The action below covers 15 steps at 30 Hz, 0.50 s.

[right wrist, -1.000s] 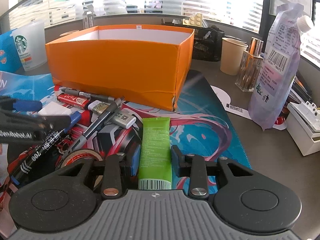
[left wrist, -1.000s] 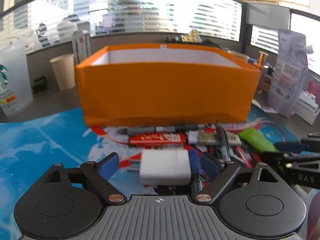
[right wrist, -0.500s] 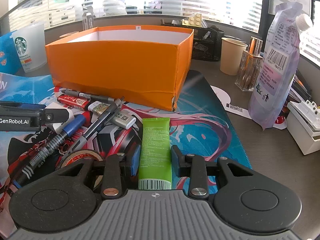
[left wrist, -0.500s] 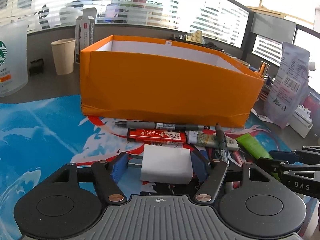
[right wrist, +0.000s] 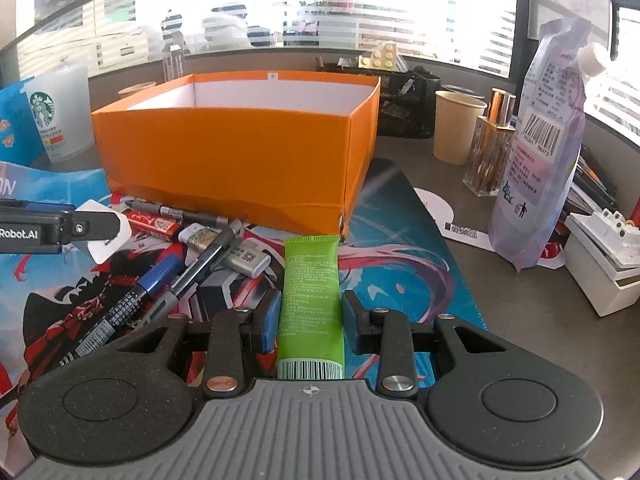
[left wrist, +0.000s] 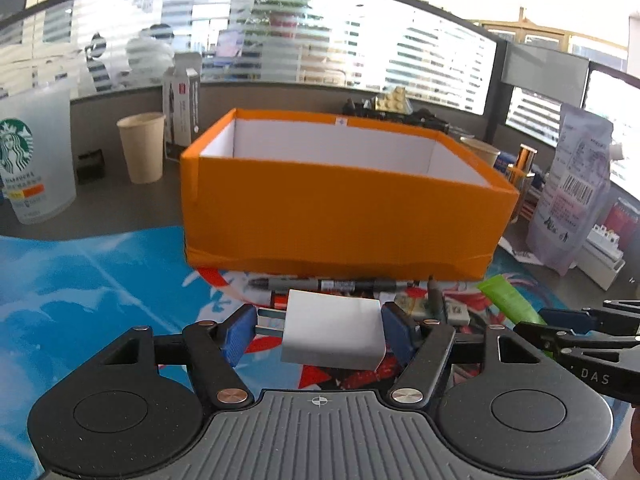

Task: Organize rigid objects
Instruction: 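Carry the white block and green tube with both tools over the orange box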

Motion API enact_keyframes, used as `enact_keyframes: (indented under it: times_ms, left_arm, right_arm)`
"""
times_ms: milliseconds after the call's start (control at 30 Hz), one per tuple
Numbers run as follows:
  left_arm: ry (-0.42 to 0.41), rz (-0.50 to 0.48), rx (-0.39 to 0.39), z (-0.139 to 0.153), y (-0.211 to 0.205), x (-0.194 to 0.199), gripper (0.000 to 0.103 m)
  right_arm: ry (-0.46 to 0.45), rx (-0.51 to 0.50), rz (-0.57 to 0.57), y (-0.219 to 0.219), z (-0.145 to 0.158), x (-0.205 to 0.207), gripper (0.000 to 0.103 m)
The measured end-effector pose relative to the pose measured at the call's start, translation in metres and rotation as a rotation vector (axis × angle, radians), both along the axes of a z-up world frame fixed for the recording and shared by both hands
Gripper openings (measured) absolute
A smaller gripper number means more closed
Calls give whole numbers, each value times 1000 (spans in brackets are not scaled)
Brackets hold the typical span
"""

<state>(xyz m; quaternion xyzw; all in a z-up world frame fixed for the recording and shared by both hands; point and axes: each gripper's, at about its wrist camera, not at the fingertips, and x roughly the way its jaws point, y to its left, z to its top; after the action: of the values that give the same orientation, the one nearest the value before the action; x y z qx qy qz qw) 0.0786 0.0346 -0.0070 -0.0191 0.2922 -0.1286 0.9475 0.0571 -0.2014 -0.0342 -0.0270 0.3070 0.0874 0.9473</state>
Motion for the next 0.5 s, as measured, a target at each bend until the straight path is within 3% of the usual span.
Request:
enact_keyframes:
  times_ms: [500]
  left_arm:
    - [-84, 19, 3, 35, 0, -7, 68]
  right_arm:
    - [-101, 5, 26, 7, 34, -13, 30]
